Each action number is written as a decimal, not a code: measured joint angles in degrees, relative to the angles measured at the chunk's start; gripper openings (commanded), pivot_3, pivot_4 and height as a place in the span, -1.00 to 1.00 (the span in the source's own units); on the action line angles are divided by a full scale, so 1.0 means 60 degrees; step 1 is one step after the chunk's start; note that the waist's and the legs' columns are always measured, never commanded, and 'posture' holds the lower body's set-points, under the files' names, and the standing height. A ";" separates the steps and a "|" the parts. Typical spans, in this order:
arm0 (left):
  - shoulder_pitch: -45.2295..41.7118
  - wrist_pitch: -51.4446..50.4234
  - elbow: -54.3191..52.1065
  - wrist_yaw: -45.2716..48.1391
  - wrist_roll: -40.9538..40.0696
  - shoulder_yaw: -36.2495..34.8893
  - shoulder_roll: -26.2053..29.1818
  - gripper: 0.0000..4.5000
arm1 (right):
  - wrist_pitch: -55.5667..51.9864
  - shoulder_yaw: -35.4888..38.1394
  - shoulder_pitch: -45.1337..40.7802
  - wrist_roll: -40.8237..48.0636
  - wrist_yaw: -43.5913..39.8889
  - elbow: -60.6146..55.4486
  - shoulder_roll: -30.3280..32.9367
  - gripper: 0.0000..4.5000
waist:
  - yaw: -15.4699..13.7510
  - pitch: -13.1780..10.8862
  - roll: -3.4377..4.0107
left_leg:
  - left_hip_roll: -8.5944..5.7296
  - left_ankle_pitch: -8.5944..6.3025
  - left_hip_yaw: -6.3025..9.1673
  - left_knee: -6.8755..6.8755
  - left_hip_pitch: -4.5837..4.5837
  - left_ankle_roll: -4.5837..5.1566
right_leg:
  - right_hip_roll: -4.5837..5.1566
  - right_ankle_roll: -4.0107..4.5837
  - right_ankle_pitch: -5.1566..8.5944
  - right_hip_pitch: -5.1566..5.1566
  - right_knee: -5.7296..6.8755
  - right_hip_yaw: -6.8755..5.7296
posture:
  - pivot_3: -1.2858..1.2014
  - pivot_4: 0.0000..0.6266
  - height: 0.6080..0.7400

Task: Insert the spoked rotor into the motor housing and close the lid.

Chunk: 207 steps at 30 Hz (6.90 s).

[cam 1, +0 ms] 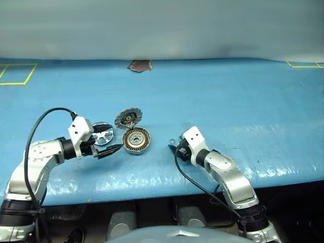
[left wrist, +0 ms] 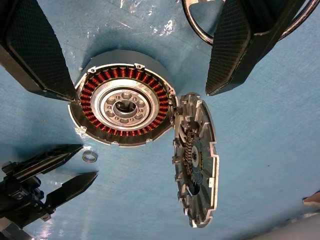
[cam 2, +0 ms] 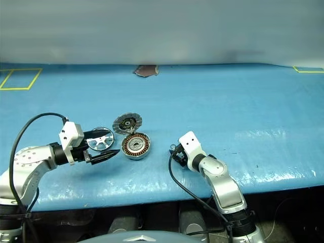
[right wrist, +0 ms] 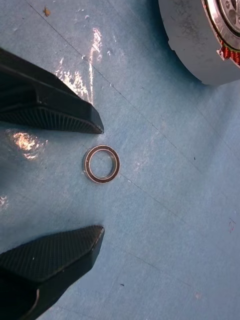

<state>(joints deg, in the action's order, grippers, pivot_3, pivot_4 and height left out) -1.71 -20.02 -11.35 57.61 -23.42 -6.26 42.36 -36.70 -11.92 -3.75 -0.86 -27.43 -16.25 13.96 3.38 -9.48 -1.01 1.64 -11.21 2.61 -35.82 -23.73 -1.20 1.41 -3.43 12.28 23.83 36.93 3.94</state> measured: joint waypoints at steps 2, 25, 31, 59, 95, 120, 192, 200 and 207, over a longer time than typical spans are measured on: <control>0.0014 0.0000 0.0000 0.0005 0.0000 0.0071 -0.0016 1.00 | 0.0001 0.0000 -0.0013 0.0011 0.0027 0.0005 0.0016 0.27 | -0.0003 0.0000 0.0000 | 0.0000 0.0000 0.0000 0.0000 0.0000 0.0000 | 0.0000 0.0000 0.0000 0.0000 0.0000 0.0000 | 0.03 -0.52 1.00; 0.0057 -0.0206 0.0001 0.0714 -0.0389 0.0954 -0.0488 1.00 | 0.0198 -0.0189 -0.0160 0.0538 0.0021 0.0318 0.0009 -0.64 | 0.0005 0.0001 -0.0001 | 0.0002 0.0000 0.0001 -0.0002 0.0003 0.0000 | -0.0004 0.0000 0.0000 -0.0002 0.0003 0.0000 | 0.03 -0.52 1.00; -0.0051 -0.0351 0.0001 0.0975 -0.0632 0.1143 -0.0601 1.00 | 0.0198 -0.0218 -0.0174 0.0570 0.0090 0.0279 0.0052 -0.64 | 0.0008 0.0000 -0.0001 | 0.0001 0.0000 0.0001 -0.0004 0.0000 0.0001 | -0.0004 0.0000 0.0000 -0.0001 0.0003 0.0001 | 0.03 -0.52 1.00; 0.0820 0.0235 0.0009 0.0307 -0.0688 0.0381 -0.0626 1.00 | 0.0440 -0.2082 -0.2397 0.0988 -0.0393 0.1510 -0.1219 -0.64 | 0.0011 -0.0001 0.0001 | 0.0003 0.0000 0.0003 0.0003 -0.0004 0.0000 | -0.0004 0.0001 -0.0001 0.0005 0.0002 -0.0003 | 0.03 -0.52 1.00; 0.0967 0.2144 0.1100 0.0603 -0.0409 0.0398 -0.1146 1.00 | 0.1055 -0.2564 -0.3068 0.0863 -0.0746 0.2597 -0.1407 -0.11 | 0.0023 0.0000 0.0001 | 0.0004 0.0000 0.0005 0.0001 -0.0001 0.0001 | -0.0006 0.0001 -0.0001 0.0003 0.0005 -0.0003 | 0.03 -0.52 1.00; 0.0973 0.2111 0.1100 0.0567 -0.0261 0.0399 -0.1144 1.00 | 0.1332 -0.2476 -0.3067 0.0646 -0.0722 0.2557 -0.1523 -0.99 | 0.0026 -0.0001 0.0002 | 0.0004 0.0000 0.0005 0.0001 -0.0001 0.0000 | -0.0005 0.0001 -0.0001 0.0003 0.0005 -0.0003 | 0.03 -0.52 1.00; 0.0148 0.0927 0.1466 -0.1070 0.0782 -0.0416 -0.0325 0.92 | 0.2942 -0.2758 -0.2175 0.0874 -0.1821 0.1432 -0.0874 -1.00 | 0.0021 -0.0002 -0.0002 | 0.0004 0.0000 0.0004 0.0022 0.0000 0.0000 | -0.0006 0.0007 0.0003 0.0010 -0.0001 -0.0005 | 0.03 -0.52 1.00; 0.0067 0.0922 0.1799 -0.1548 0.1358 -0.0397 -0.0227 0.47 | 0.2967 -0.2754 -0.2174 0.0777 -0.1679 0.1473 -0.0879 -1.00 | 0.0013 -0.0002 -0.0003 | 0.0005 0.0000 0.0005 0.0022 0.0001 0.0000 | -0.0005 0.0007 0.0003 0.0009 0.0000 -0.0006 | 0.03 -0.52 1.00; 0.0264 0.0931 0.1776 -0.1632 0.1694 -0.0348 -0.0096 0.47 | 0.2967 -0.2752 -0.2175 0.0750 -0.1631 0.1504 -0.0910 -1.00 | 0.0013 -0.0002 -0.0002 | 0.0005 0.0000 0.0004 0.0022 0.0007 0.0000 | -0.0005 0.0008 0.0003 0.0006 0.0002 -0.0006 | 0.03 -0.52 1.00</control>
<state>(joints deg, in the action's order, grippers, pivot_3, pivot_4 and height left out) -0.13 -14.43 -0.69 47.82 -13.26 -8.36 41.78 -18.89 -28.43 -16.80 3.64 -37.22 -7.23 8.50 3.46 -9.49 -1.02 1.67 -11.21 2.64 -35.69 -23.69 -1.20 1.37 -3.39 12.30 23.86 36.94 3.90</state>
